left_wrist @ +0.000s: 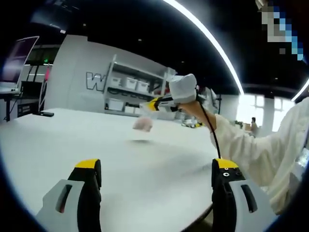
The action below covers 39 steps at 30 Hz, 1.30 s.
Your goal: Open the resealable bag by pulling the two sides of the seal apart until the entire bag opening is separated and visibly accessible.
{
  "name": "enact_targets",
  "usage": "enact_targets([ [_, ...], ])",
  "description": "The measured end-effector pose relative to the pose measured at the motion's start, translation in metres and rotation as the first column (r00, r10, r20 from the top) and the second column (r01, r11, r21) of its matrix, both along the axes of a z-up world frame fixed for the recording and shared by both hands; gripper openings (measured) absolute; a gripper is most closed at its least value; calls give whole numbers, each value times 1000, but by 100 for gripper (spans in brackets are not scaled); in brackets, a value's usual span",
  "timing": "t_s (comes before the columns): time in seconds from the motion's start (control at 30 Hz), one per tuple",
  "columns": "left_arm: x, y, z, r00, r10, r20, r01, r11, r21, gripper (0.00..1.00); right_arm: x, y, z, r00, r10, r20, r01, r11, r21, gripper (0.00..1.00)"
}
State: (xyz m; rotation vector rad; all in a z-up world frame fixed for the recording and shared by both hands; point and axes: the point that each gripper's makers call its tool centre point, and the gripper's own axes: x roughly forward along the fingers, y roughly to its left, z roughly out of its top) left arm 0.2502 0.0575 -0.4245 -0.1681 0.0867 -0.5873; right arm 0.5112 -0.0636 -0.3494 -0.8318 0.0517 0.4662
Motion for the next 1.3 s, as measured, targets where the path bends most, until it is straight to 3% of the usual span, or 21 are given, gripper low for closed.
enact_targets([
  [0.67, 5, -1, -5, 1000, 6, -14, -6, 1000, 1, 94, 25, 3, -12, 1000, -6, -30, 6, 1000, 1, 0],
  [1.3, 5, 1, -4, 1000, 18, -14, -18, 1000, 3, 94, 48, 24, -17, 998, 0, -57, 2, 999, 34, 0],
])
